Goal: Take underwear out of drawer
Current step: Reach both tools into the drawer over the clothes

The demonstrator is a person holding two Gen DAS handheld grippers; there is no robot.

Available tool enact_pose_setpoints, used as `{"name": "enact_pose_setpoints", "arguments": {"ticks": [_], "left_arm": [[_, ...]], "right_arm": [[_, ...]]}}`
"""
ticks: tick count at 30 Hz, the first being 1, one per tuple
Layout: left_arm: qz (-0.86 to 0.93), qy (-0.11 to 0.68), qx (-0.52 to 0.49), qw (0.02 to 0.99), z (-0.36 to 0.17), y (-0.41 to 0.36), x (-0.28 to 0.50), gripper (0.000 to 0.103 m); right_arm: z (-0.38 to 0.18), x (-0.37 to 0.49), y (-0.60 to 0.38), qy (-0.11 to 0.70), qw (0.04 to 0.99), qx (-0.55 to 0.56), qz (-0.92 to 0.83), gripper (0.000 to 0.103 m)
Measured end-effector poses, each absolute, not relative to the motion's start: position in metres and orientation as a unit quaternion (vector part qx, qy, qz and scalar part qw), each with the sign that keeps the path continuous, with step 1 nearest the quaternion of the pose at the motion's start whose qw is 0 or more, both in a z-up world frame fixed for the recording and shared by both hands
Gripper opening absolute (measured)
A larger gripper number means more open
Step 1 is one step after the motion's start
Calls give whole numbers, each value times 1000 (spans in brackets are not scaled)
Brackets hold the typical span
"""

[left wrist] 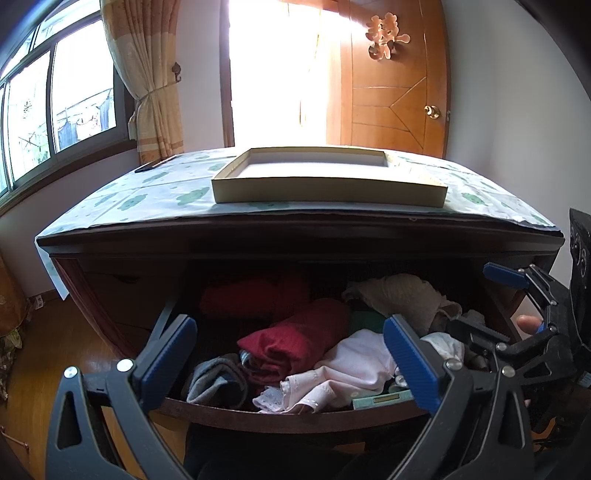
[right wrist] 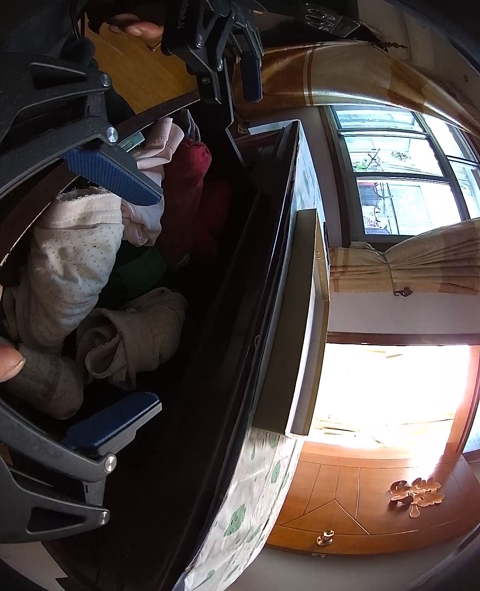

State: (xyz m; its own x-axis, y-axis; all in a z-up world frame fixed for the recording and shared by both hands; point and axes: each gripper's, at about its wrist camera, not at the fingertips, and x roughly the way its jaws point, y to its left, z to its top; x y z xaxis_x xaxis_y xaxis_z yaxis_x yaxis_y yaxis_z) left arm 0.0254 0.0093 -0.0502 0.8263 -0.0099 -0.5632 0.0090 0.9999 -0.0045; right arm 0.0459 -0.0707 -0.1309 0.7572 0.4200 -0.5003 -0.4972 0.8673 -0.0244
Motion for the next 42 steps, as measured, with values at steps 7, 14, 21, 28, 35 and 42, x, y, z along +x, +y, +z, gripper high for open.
{"name": "enact_pose_setpoints", "arguments": {"ticks": [7, 14, 21, 28, 35, 42], "left_arm": [[-7, 295, -1, 955, -51, 8, 24, 103], [-10, 297, 0, 955, -51, 9, 23, 103], [-11, 301, -2, 954, -51, 11, 24, 103], [-12, 314, 15, 949, -57, 13, 34, 103], [-17, 333, 33, 942, -65, 16, 48, 103], [-34, 359, 45, 932, -69, 21, 64, 103]], "right_arm": [[-131, 45, -71, 269, 928, -74, 245, 102], [-133, 51, -66, 298, 920, -89, 240, 102], [-137, 58, -63, 341, 902, -96, 244, 102], [-141, 71, -59, 375, 879, -131, 262, 102], [-144, 74, -55, 391, 863, -149, 284, 102], [-144, 76, -52, 393, 858, -155, 291, 102]]}}
